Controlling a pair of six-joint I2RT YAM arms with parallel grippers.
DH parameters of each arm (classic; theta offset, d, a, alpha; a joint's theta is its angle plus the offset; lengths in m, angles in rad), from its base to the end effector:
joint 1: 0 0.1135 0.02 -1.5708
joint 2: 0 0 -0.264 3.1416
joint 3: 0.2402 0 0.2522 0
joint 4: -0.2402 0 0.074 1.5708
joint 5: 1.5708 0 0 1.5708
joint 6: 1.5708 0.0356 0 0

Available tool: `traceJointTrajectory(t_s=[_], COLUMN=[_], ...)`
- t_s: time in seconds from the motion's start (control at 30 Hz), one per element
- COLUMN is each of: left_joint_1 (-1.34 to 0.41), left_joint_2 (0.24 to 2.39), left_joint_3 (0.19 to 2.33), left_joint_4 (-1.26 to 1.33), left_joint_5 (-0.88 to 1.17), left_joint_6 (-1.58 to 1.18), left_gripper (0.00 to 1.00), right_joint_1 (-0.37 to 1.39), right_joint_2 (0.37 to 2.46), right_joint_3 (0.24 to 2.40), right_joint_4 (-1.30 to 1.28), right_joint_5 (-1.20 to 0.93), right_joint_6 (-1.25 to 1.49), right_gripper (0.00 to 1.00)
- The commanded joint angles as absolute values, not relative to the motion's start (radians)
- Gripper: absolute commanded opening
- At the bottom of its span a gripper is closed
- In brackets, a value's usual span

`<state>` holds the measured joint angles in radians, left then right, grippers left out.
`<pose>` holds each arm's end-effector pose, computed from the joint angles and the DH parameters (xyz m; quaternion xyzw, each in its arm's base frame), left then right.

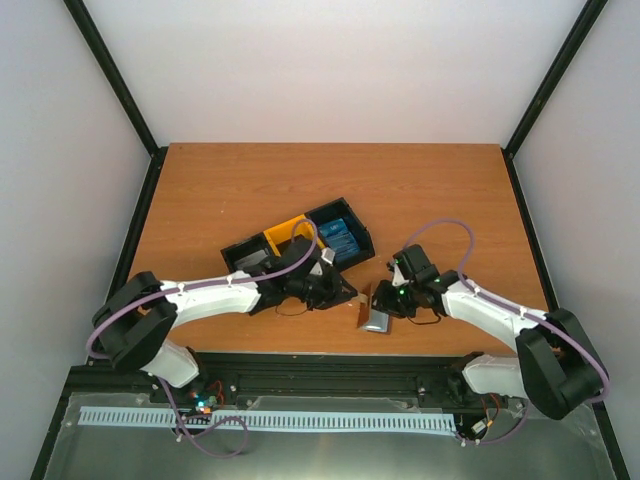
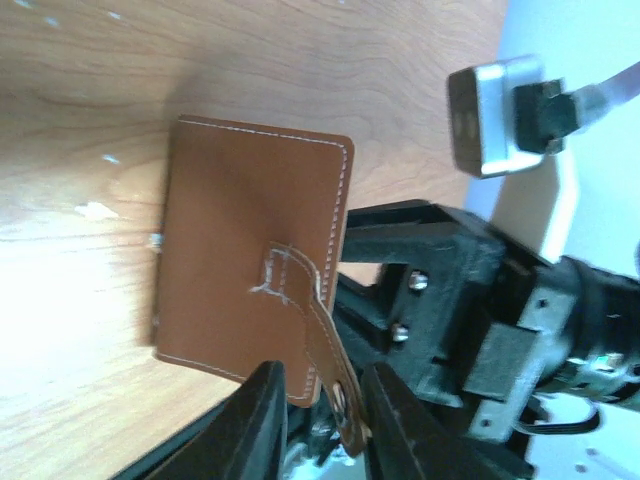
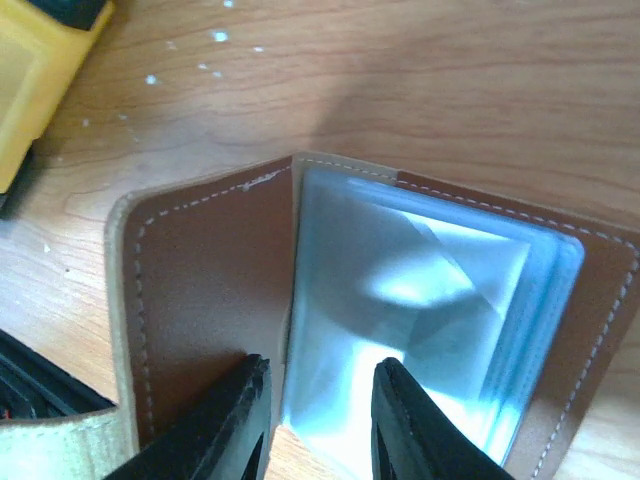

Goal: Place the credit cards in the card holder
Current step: Open the card holder at the center of the board.

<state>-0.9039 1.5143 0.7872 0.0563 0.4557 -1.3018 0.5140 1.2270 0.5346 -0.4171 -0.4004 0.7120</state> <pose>0.1801 -0.2541 0.1932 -0.0770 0.8793 -0.4699 0.0096 0.1720 0.1131 0.1562 0.0491 0.9539 0.2872 0.0719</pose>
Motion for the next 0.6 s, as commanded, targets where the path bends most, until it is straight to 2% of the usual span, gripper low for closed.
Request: traceJointTrajectory(t_s=[0.0,0.13,0.27,0.43,0.57], left_joint_1=[-0.886,-0.87,-0.862,-0.826,-0.799], left_joint_2=[1.457,1.425,1.391,1.299,1.261], left_joint_3=[0.761,0.772,0.752,0.692,0.665], left_joint_4=[-0.096,-0.252,-0.358,-0.359,-0.348], left_joint_5=[0.363,0.232,0.128,0.097,0.115], left_joint_6=[-1.26,-1.165,-1.11,-1.065,-1.032], left_gripper=[0.27,0.38,0.43,0.52,0.54], right_joint_1=[0.561,0.61,0.67,0.739,0.794], right_joint_2=[1.281,1.34,1.395,1.464,1.534], right_joint_3=[0.59,0.623,0.67,0.73,0.774], right_joint_4=[-0.374,-0.369,-0.385,-0.412,-0.446], right_joint_5=[-0.382,-0.339,-0.282,-0.203,-0.14], right_joint_6=[0.706,0.717,0.729,0.744,0.744], right_gripper=[0.29,0.31,0.36,0.44,0.51])
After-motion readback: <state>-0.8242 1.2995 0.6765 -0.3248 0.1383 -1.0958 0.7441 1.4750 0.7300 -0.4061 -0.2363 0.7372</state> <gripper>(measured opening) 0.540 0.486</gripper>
